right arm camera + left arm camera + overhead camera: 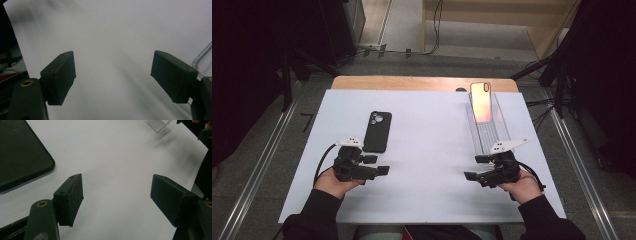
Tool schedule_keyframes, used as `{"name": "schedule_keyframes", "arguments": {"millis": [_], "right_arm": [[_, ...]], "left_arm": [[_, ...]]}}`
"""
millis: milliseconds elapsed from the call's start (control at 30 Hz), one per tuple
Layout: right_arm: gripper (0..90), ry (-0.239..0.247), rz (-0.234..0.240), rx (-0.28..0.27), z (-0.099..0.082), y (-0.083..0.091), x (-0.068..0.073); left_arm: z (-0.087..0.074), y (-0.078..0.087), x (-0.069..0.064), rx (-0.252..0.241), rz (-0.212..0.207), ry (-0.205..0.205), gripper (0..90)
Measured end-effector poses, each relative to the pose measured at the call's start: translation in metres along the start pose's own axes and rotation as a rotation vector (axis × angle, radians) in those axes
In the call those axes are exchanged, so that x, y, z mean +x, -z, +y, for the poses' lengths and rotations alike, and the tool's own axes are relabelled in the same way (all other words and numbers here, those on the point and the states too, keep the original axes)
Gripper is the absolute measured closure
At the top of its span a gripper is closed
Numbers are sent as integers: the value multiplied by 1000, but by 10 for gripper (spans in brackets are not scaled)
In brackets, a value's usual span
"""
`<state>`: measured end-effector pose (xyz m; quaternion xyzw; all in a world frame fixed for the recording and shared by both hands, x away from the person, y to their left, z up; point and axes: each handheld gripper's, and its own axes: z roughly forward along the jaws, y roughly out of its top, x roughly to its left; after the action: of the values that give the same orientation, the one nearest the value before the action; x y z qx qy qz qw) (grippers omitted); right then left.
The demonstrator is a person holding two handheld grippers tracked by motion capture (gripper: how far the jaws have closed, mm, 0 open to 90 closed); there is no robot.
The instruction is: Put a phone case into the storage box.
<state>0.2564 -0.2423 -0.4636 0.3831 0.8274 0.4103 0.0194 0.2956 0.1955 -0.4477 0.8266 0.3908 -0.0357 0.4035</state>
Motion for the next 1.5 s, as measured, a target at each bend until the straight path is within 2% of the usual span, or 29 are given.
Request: {"name": "schedule_keyframes", "arguments": {"millis": [133, 333, 433, 533, 633, 767, 900, 1033, 1067, 1133, 1233, 1267, 1300, 1433, 1467, 1500], "right_arm": [[182, 4, -2, 15, -5, -1, 1], [181, -2, -3, 10, -7, 1, 0], [181, -6, -5, 13, -7, 1, -1], [181, -9, -6, 16, -8, 0, -1], [181, -9, -5, 17, -8, 0, -1], [181, -9, -3, 16, -7, -1, -1], [181, -9, -2, 20, -7, -1, -1], [181, -11, -2, 20, -7, -1, 0], [181, -9, -1, 20, -8, -2, 0], [182, -8, -2, 22, -8, -2, 0], [182, -8, -3, 21, -8, -2, 0], [181, -8, -2, 21, -8, -2, 0], [181, -8, -2, 21, -8, -2, 0], [181, -5, -3, 21, -8, -1, -1], [181, -6, -1, 20, -8, -1, -1], [181, -6, -1, 20, -8, -1, -1]], "left_arm": [[0, 0, 0, -5, -2, -1, 266], [1, -1, 0, -8, 6, -6, 266], [6, -2, 1, -21, 29, 14, 264], [12, -1, 3, -32, 76, 14, 263], [15, -1, 7, -19, 73, 13, 232], [19, -5, 13, -17, 109, 40, 225], [23, -7, 18, -28, 120, 46, 226], [27, -9, 21, -35, 162, 60, 225], [29, -10, 22, -30, 153, 55, 228], [32, -11, 21, -25, 142, 39, 290], [37, -13, 20, -40, 139, 39, 491], [40, -14, 21, -36, 140, 39, 542], [42, -16, 22, -38, 140, 36, 631], [49, -28, 27, -20, 123, 20, 853], [49, -30, 28, -14, 122, 18, 900], [51, -34, 31, -9, 118, 28, 900]]}}
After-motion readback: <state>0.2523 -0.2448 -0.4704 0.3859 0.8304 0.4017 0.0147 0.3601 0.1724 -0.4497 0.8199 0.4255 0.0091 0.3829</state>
